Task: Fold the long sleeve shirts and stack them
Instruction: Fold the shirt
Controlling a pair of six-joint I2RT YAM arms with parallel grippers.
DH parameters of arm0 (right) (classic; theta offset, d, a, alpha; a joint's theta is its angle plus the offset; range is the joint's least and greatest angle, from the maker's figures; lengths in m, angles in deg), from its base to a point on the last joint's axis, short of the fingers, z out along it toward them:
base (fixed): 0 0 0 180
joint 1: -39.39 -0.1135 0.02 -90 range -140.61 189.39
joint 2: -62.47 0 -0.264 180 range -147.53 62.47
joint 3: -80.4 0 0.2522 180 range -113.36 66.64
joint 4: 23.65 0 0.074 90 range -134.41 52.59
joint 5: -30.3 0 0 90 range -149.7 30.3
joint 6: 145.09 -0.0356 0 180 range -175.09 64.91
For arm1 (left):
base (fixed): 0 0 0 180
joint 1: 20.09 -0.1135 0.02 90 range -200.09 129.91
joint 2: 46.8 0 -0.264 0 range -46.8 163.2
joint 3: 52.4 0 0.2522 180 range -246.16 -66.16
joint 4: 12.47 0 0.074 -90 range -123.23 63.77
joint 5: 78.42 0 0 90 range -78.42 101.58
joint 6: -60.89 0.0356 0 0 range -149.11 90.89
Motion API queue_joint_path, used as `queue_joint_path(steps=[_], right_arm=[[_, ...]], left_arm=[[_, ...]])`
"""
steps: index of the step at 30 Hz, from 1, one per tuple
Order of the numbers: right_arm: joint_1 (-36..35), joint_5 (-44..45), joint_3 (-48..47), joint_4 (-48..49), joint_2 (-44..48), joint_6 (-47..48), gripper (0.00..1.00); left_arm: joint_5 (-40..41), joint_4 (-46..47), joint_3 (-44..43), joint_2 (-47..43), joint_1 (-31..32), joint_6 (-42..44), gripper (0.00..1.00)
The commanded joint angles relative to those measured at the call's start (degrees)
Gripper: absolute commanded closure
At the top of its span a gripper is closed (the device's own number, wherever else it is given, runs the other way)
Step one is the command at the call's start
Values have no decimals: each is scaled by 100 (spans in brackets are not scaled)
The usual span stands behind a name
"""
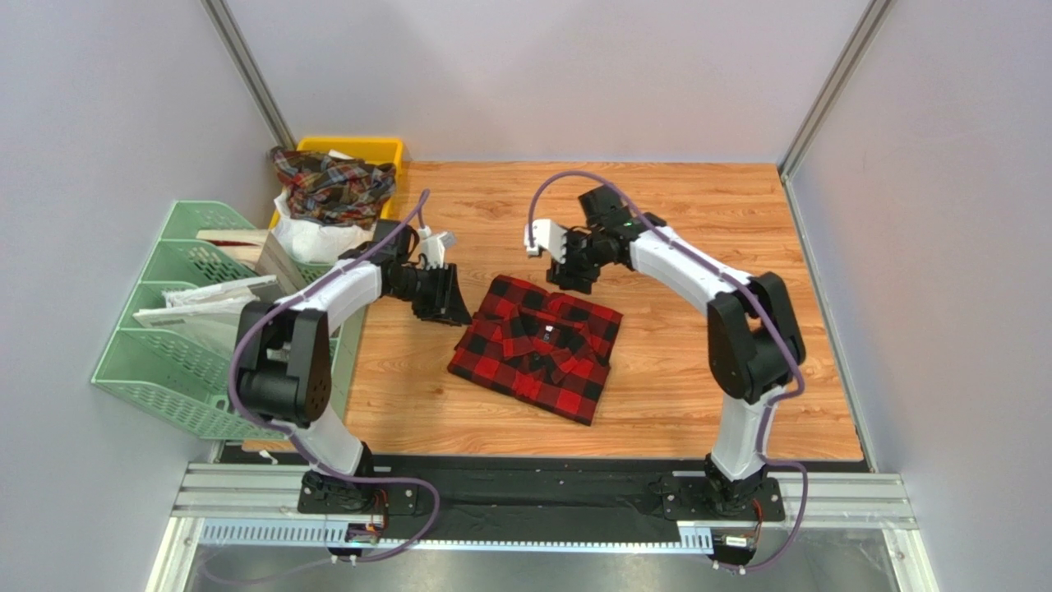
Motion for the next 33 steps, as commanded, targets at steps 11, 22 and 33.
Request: queue_joint_path(steps=[11,22,33], right_arm=[[1276,-1229,1016,-1875,1578,-2346,41],[1320,-1809,1483,-1455,1455,-2969,46],[916,-1440,1923,-628,1034,-3708,39]], left_arm=[[-1176,774,900,402,749,-688,74],[-424,207,218,-981,239,55,65],[-792,-3036,-2824,1919,600,4467,46]])
